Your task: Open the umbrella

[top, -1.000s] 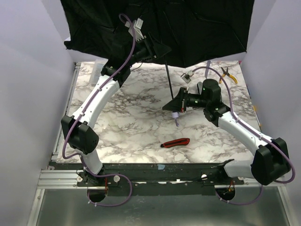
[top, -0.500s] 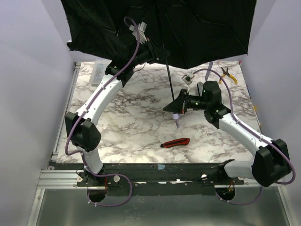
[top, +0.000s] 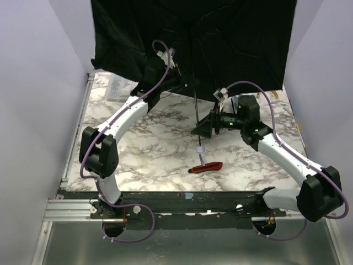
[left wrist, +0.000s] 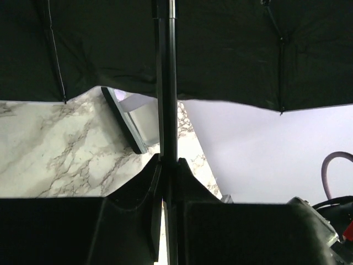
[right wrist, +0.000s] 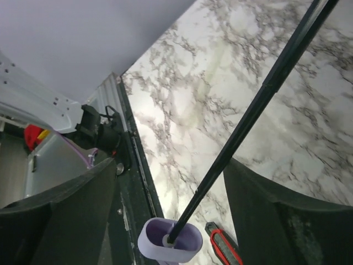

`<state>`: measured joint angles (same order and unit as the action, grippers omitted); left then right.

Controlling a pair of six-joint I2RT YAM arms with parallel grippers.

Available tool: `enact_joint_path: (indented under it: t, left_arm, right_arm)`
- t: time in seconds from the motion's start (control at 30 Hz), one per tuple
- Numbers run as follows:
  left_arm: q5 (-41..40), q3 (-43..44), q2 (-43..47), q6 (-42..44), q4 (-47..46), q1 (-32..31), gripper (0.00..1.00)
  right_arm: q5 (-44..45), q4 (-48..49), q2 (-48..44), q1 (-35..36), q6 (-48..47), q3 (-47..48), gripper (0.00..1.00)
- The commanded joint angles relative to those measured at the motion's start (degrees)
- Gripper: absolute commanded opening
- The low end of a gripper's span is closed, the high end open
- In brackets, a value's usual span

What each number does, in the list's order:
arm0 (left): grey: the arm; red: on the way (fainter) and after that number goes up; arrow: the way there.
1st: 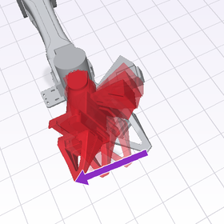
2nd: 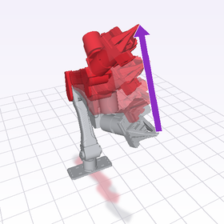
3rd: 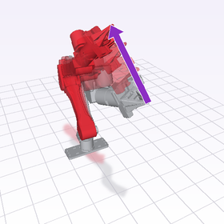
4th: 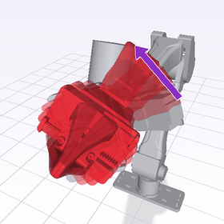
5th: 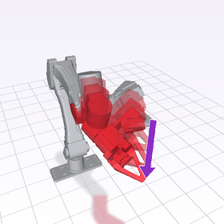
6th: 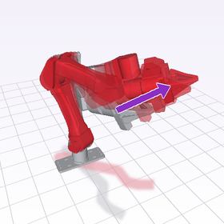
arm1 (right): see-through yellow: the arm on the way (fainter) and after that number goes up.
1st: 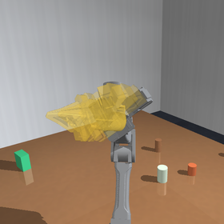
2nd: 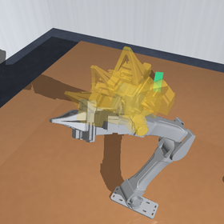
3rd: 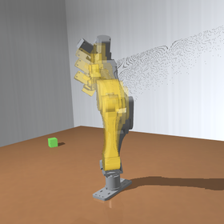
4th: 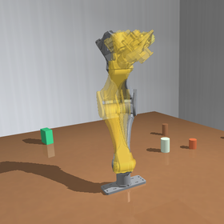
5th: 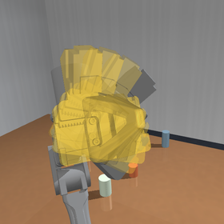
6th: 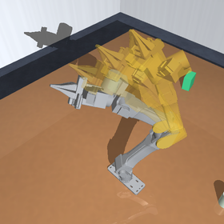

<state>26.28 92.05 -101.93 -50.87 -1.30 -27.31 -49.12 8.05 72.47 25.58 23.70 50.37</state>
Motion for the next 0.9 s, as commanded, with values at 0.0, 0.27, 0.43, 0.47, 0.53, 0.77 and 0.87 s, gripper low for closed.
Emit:
enact_joint_path:
  t: [0.0, 0.27, 0.43, 0.47, 0.53, 0.77, 0.87]
  left_arm:
    - [1.59, -4.39, 2.17, -1.37, -12.76, 0.42, 0.00]
    - [8.17, -10.29, -0.28, -4.60, -32.18, 1.20, 0.00]
    - [10.03, -6.79, -1.55, -3.53, -36.87, 1.21, 0.00]
    - [9.70, -6.36, -2.07, -3.49, -36.67, 1.28, 0.00]
    - [9.08, -6.03, -3.05, -3.79, -36.04, 1.38, 0.00]
    - [6.94, -13.13, -3.61, -2.81, -36.53, 1.47, 0.00]
    - [4.67, -16.05, -2.48, -2.16, -35.91, 1.23, 0.00]
  right_arm:
    - [5.51, -6.60, -3.54, 0.12, -7.71, 2.31, 0.83]
    - [11.18, -11.64, -8.53, 0.09, -12.84, 0.70, 0.88]
    - [12.46, -12.44, -9.72, 0.12, -13.45, 1.24, 0.89]
    - [12.76, -12.57, -9.72, 0.09, -13.62, 1.37, 0.90]
    - [13.43, -13.09, -9.50, 0.14, -13.89, 1.77, 0.92]
    - [15.45, -16.27, -8.57, 0.16, -15.45, 3.68, 1.00]
    - [15.81, -16.83, -9.13, 0.09, -15.84, 3.47, 1.00]
